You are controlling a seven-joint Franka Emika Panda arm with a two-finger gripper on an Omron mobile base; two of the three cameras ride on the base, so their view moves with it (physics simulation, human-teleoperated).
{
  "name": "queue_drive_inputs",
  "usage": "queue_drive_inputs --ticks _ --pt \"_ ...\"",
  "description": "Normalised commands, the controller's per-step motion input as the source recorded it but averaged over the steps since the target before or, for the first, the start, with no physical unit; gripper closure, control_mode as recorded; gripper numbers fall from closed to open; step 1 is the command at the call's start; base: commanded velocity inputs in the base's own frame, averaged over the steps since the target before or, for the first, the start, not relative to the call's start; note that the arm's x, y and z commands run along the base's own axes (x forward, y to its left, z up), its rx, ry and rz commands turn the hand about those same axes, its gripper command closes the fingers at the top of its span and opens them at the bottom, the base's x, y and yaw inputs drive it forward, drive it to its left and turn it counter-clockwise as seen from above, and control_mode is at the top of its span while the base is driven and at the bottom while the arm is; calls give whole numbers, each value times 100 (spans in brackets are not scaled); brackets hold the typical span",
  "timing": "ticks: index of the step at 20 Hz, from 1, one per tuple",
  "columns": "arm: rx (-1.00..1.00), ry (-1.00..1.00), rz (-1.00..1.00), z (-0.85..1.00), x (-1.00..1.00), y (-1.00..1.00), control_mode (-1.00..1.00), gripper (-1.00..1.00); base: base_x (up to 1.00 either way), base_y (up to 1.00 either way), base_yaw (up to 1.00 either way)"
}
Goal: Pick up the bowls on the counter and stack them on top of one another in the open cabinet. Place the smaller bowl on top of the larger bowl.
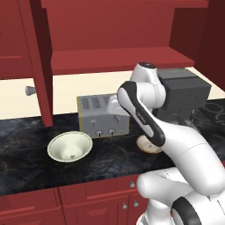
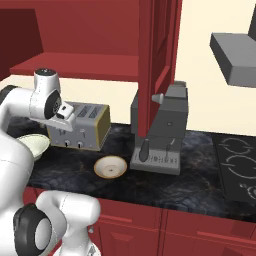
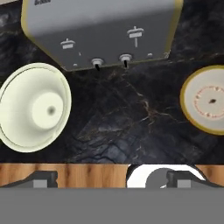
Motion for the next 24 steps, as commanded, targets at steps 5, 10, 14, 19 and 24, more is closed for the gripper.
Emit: queue_drive_inputs --ticks 5,10,14,19,24 --pt "2 0 -5 -20 -2 34 -100 -100 0 0 0" --pt "0 0 -4 -18 0 29 -100 -100 0 0 0" --pt "1 0 -3 -20 0 29 -100 -100 0 0 0" --pt "1 0 -3 -20 0 29 -100 -100 0 0 0" --pt "0 -1 -3 -18 0 30 -100 -100 0 0 0"
